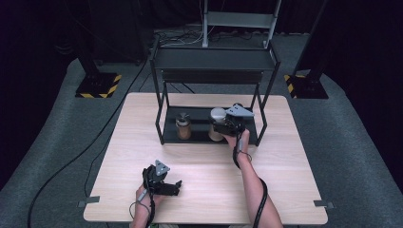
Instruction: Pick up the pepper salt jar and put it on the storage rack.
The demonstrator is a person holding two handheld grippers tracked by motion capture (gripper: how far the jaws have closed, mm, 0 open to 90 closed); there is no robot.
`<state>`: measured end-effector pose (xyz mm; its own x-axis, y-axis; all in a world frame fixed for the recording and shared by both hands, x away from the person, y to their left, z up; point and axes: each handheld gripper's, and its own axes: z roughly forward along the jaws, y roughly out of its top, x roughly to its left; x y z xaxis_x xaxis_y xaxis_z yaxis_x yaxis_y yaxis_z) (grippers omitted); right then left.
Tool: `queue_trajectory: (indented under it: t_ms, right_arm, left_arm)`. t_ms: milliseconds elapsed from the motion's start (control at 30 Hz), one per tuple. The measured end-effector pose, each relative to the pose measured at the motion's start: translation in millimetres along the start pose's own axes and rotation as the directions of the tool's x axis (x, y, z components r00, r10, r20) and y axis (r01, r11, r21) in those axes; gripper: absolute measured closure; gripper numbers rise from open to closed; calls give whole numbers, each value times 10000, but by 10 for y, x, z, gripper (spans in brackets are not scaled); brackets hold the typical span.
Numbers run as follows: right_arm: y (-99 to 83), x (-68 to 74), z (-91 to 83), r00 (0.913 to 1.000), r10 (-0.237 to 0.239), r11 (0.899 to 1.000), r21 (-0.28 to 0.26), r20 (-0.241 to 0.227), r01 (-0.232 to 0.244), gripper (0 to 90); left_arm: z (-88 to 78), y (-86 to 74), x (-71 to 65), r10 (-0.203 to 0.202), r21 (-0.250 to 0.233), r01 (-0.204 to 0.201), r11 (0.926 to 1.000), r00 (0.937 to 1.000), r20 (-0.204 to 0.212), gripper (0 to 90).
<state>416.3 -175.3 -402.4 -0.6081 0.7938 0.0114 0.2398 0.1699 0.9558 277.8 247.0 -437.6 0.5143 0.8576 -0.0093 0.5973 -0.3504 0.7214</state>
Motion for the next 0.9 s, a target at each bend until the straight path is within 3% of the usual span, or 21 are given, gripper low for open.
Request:
queue_trajectory:
  t_ms: [900]
  right_arm:
    - [-1, 7, 180, 9998, 126, 9997, 199, -119, -124, 329]
  left_arm:
    - [0, -1, 0, -2, -3, 2, 10000, 10000, 0, 0]
